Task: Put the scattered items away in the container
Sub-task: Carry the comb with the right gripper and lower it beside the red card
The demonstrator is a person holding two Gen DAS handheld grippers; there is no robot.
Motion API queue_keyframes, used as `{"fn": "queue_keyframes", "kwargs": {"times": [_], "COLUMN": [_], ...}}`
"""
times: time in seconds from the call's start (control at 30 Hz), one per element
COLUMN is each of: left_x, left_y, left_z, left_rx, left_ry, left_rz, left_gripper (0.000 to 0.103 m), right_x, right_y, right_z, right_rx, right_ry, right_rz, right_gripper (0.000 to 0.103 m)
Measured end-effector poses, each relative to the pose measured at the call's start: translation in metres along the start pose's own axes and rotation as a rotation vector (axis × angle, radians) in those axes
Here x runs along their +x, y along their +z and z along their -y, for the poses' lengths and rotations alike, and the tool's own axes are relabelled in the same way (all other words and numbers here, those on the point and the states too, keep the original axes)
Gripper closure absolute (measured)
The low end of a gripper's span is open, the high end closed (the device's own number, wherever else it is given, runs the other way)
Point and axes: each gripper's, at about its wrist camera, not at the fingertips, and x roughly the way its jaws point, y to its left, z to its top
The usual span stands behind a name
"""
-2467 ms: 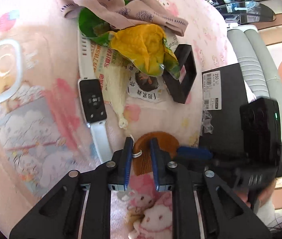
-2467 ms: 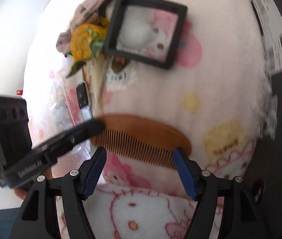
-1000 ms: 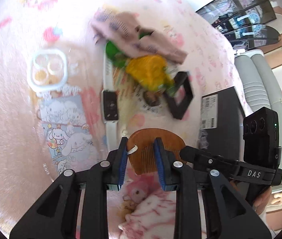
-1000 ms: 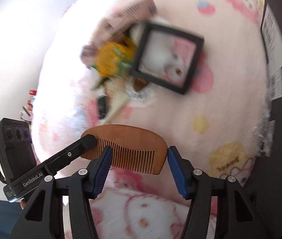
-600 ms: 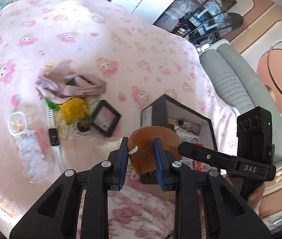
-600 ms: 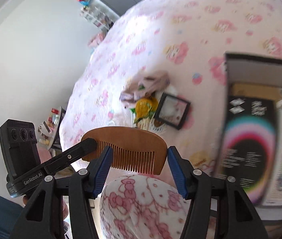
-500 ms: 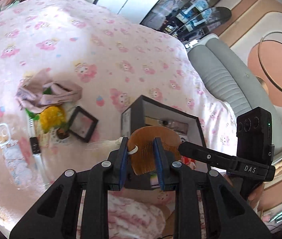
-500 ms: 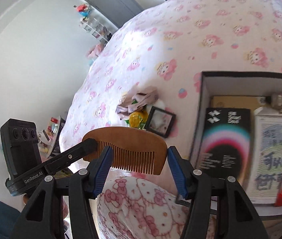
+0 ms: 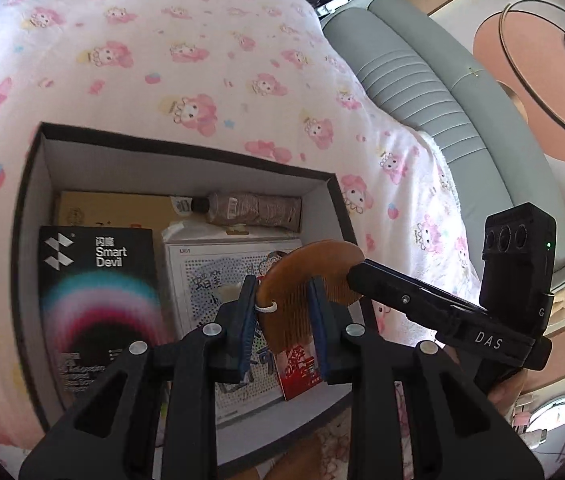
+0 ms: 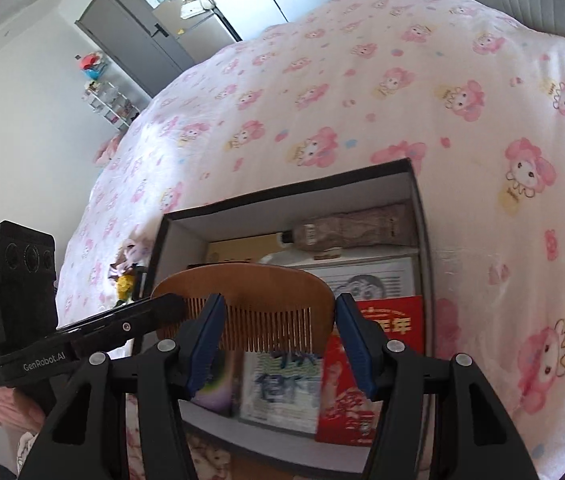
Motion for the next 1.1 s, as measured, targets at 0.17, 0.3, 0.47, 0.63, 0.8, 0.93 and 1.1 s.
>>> {"fn": "queue_keyframes", "kwargs": {"times": [0.17,0.3,0.47,0.63,0.8,0.93,1.1], "left_x": [0.032,0.043,0.056,0.061,0.073,0.08,0.072], "left_y": [0.004,0.007,0.011,0.011,0.01,0.008,0.006], "left_z": [-0.019,-0.028,-0.035,-0.038,-0.039,-0.036,-0.037], "left_rx": [-0.049,-0.067,-0.082,-0.088,-0.085,-0.072,-0.099], "left_ry": [0.01,0.02,0.056,0.077,0.141,0.179,0.188], "left_rz": [-0.046,-0.063,-0.073,-0.082,-0.137,-0.164,-0.154], "left_gripper": [0.077,0.076,0.073,0.071,0.069,0.073,0.073], "right_x": [0.021,0.034,0.041,0.047,0.053,0.054,0.048], "right_y": [0.005,0.006,0.005,0.004,0.001,-0.001,-0.001], "right_z": [0.026,0.028,0.028,0.017,0.01,0.008,0.012], "right_rx": [0.035,0.021,-0.008,-0.066,-0.123,-0.148,-0.116], "right_ry": [-0.026,-0.065,-0.112,-0.185,-0.243,-0.259,-0.243], "right_rz": [-0.011,-0.034,-0.027,-0.007,-0.008,-0.016,-0.005], "right_gripper": [0.049,0.049,0.049,0.049,0.049,0.049,0.049]}}
